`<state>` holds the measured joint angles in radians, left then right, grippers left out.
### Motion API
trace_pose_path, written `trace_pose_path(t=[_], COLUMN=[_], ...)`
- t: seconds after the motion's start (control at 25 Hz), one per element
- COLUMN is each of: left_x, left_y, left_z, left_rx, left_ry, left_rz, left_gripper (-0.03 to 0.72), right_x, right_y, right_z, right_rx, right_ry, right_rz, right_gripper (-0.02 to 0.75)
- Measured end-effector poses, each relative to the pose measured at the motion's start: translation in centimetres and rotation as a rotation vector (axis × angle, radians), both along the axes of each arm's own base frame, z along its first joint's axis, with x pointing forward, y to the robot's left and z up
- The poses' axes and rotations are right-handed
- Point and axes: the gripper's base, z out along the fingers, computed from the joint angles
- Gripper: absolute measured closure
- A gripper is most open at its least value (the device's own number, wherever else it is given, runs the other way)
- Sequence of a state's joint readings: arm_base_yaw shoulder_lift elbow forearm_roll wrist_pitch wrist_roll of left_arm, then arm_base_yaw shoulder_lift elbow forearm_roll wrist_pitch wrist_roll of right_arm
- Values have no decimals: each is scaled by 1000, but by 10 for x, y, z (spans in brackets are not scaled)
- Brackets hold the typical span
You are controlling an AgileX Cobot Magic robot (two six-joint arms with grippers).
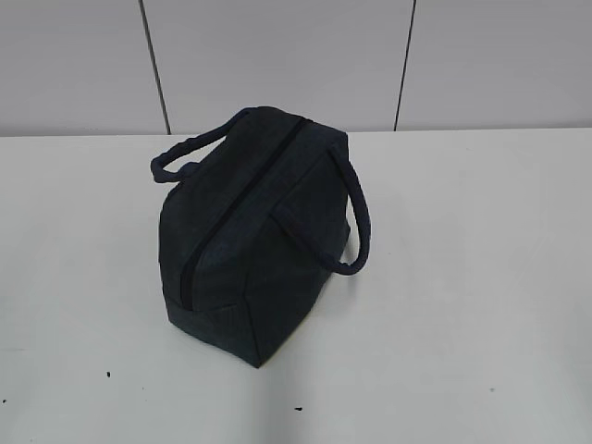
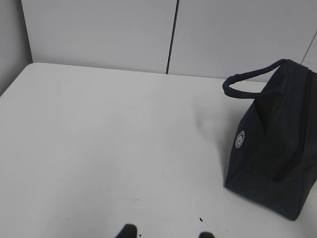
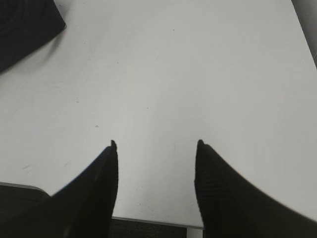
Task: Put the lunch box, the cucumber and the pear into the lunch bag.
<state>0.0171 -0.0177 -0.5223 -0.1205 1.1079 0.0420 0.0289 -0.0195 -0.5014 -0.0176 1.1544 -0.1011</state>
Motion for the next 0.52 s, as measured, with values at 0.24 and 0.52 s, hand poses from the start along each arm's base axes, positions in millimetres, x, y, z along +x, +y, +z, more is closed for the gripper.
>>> trace_pose_path(t=[0.24, 0.52], left_x=[0, 0], left_y=[0, 0], left_z=[0, 0], left_rx=[0, 0], left_ry=[0, 0], left_rz=[0, 0], left_gripper=[445, 448], right_x=[0, 0], right_y=[0, 0], right_z=[0, 0], right_rx=[0, 0], right_ry=[0, 0], right_rz=[0, 0], right_gripper=[343, 343])
